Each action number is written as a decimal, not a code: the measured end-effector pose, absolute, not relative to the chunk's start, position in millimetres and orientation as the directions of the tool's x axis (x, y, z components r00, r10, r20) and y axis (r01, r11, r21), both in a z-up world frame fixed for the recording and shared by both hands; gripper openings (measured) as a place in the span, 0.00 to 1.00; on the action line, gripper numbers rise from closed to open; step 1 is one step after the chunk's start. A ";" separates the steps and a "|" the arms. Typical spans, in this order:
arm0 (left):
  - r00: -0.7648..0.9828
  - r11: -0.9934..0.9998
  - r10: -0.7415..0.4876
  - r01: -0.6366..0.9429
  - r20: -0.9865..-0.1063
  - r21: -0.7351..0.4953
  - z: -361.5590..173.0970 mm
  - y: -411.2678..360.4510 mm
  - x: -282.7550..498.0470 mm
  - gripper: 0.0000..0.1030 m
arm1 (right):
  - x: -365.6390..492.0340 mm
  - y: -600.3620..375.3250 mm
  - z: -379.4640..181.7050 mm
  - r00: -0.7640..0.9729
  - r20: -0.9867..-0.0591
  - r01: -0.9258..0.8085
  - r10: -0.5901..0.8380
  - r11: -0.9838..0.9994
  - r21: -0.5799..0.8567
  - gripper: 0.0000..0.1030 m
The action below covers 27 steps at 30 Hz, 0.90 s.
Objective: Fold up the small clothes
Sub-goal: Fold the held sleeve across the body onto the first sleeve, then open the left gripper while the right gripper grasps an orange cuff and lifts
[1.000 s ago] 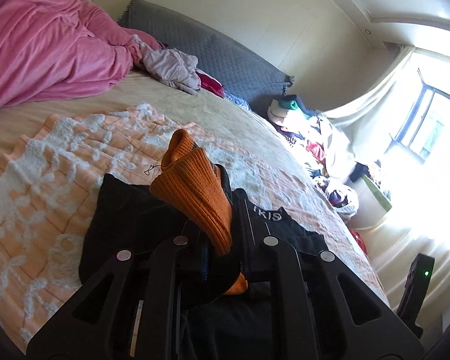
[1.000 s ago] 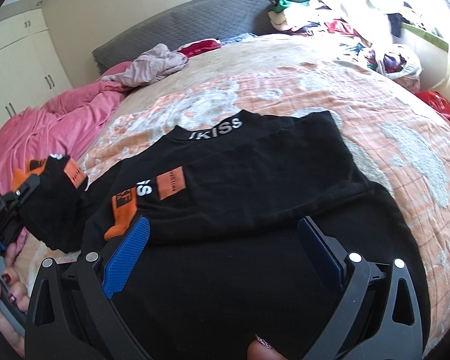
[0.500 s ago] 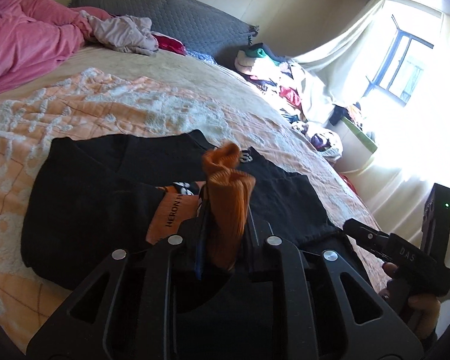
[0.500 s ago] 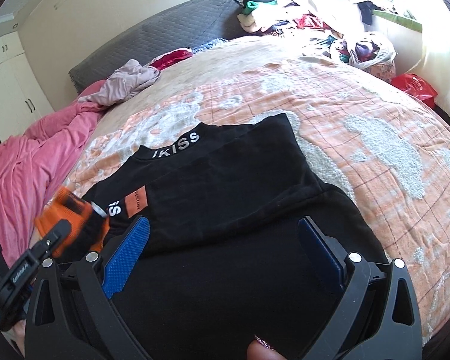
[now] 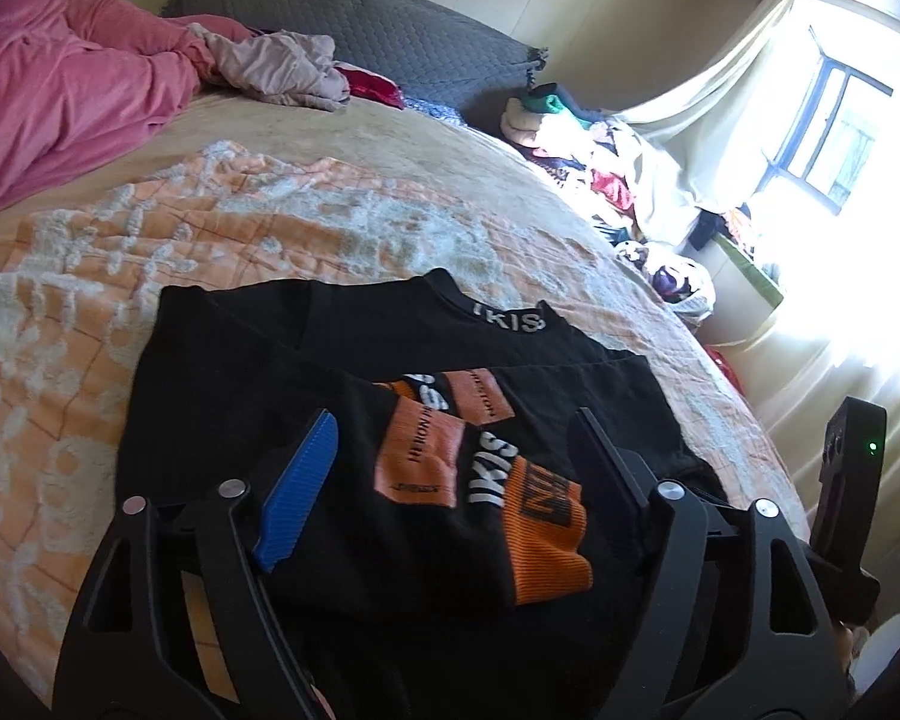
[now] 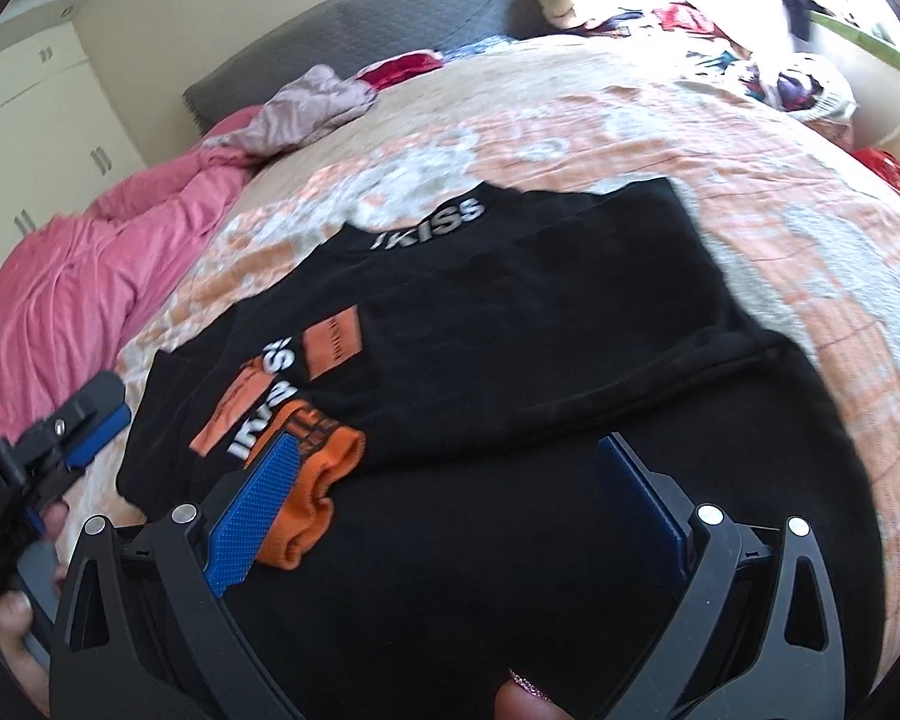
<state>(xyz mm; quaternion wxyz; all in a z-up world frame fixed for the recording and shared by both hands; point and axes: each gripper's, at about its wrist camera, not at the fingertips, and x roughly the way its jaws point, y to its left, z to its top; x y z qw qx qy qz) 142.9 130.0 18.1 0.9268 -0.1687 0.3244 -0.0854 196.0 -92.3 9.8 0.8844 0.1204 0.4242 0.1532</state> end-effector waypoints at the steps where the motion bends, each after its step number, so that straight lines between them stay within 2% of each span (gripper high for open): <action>1: 0.770 0.935 -0.246 0.030 -0.588 -0.352 19.1 133.9 145.4 0.77 | 196.8 -83.9 8.3 0.582 -0.717 -0.192 0.383 0.922 0.337 0.95; 8: 0.723 0.964 -0.179 -0.008 -0.667 -0.267 30.7 150.8 168.4 0.88 | 201.8 -36.3 1.9 0.526 -0.741 -0.317 0.417 0.905 0.285 0.92; 10: 0.734 0.968 -0.172 0.002 -0.657 -0.251 42.1 154.1 176.3 0.90 | 204.0 -23.6 -4.1 0.493 -0.757 -0.345 0.429 0.895 0.282 0.72; 12: 0.745 0.971 -0.171 0.015 -0.644 -0.240 50.9 156.2 182.5 0.91 | 205.0 -15.9 -8.4 0.475 -0.763 -0.355 0.438 0.889 0.289 0.68; 14: 0.753 0.970 -0.184 0.037 -0.632 -0.239 57.0 158.0 187.8 0.90 | 201.9 -11.3 -7.7 0.480 -0.754 -0.373 0.449 0.882 0.288 0.53; 15: 0.757 0.971 -0.183 0.039 -0.628 -0.235 57.6 159.5 188.6 0.91 | 200.6 -9.2 -5.9 0.480 -0.743 -0.389 0.466 0.872 0.296 0.37; 16: 0.758 0.971 -0.180 0.034 -0.627 -0.237 56.9 161.7 188.6 0.90 | 199.8 -6.5 -4.1 0.469 -0.735 -0.408 0.490 0.858 0.312 0.24; 18: 0.750 0.965 -0.185 0.017 -0.635 -0.261 52.6 168.5 189.0 0.91 | 197.2 -3.6 0.7 0.479 -0.719 -0.429 0.503 0.849 0.309 0.13; 27: 0.768 0.954 -0.126 -0.081 -0.628 -0.290 49.6 203.9 182.2 0.90 | 199.4 -5.8 56.5 0.546 -0.595 -0.532 0.591 0.792 0.299 0.12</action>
